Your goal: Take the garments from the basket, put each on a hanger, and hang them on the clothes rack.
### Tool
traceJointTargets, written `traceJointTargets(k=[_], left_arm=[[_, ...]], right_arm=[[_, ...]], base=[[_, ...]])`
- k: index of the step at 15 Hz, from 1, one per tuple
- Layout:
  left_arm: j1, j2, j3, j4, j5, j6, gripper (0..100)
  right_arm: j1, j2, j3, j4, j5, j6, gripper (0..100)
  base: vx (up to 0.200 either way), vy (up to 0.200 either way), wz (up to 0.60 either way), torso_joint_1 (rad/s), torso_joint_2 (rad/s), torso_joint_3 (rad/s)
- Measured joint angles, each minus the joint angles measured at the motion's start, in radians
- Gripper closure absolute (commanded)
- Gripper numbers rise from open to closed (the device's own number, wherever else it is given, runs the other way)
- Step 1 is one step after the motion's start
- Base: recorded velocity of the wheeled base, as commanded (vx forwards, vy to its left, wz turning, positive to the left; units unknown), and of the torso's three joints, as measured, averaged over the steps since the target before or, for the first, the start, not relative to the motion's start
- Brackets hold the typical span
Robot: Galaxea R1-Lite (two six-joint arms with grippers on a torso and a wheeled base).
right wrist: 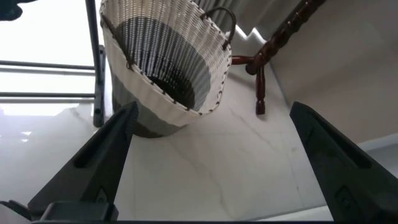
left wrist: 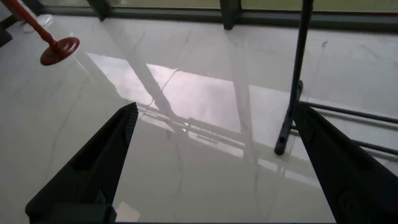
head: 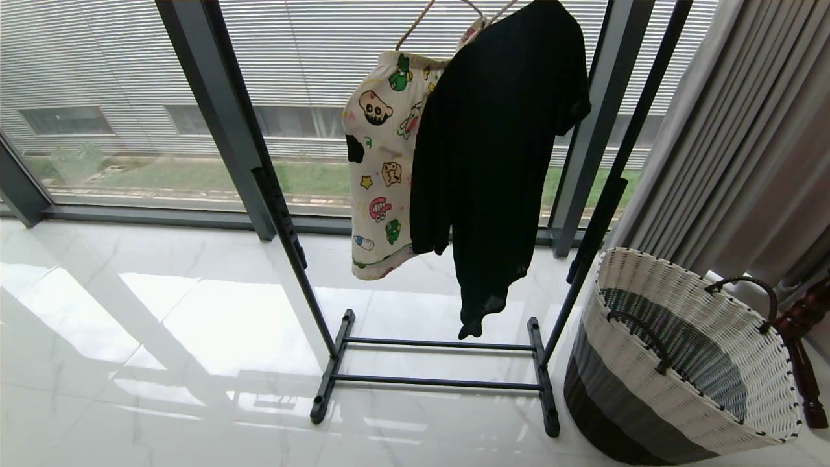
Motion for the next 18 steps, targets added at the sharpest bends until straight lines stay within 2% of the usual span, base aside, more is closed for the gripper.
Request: traceJointTargets(k=[1, 3, 6, 8, 12, 13, 14, 15, 18], left_arm=[[0.000, -0.048, 0.000, 0.047, -0.024, 0.038, 0], [0.000, -0.100, 0.000, 0.067, -0.034, 0.073, 0], [0.001, -0.130, 0.000, 0.070, -0.032, 0.041, 0], [0.001, -0.137, 0.000, 0.070, -0.031, 0.034, 0], [0.001, -0.142, 0.000, 0.070, -0.036, 0.019, 0], [0.001, -0.142, 0.001, 0.070, -0.039, -0.008, 0], [0.001, -0.142, 0.001, 0.070, -0.062, -0.016, 0], [0.001, -0.142, 0.001, 0.070, -0.091, -0.023, 0], [0.001, -0.142, 0.001, 0.079, -0.423, -0.069, 0]], right_arm=[[0.000, -0.035, 0.022, 0.001, 0.002, -0.009, 0], [0.001, -0.102, 0.074, -0.051, 0.008, -0.032, 0], [0.016, -0.142, 0.147, -0.184, 0.075, -0.026, 0], [0.028, -0.151, 0.208, -0.232, 0.116, -0.009, 0], [0.073, -0.156, 0.281, -0.271, 0.137, 0.146, 0], [0.079, -0.156, 0.284, -0.270, 0.150, 0.142, 0], [0.081, -0.156, 0.286, -0.271, 0.177, 0.088, 0], [0.086, -0.156, 0.286, -0.273, 0.216, 0.034, 0], [0.139, -0.161, 0.286, -0.266, 0.237, 0.080, 0]], base=[[0.000, 0.000, 0.00, -0.090, 0.27, 0.173], [0.000, 0.000, 0.00, -0.041, 0.12, 0.073], [0.000, 0.000, 0.00, 0.000, 0.00, 0.000], [0.000, 0.000, 0.00, 0.000, 0.00, 0.000], [0.000, 0.000, 0.00, 0.000, 0.00, 0.000], [0.000, 0.000, 0.00, 0.000, 0.00, 0.000], [0.000, 0.000, 0.00, 0.000, 0.00, 0.000], [0.000, 0.000, 0.00, 0.000, 0.00, 0.000], [0.000, 0.000, 0.00, 0.000, 0.00, 0.000]])
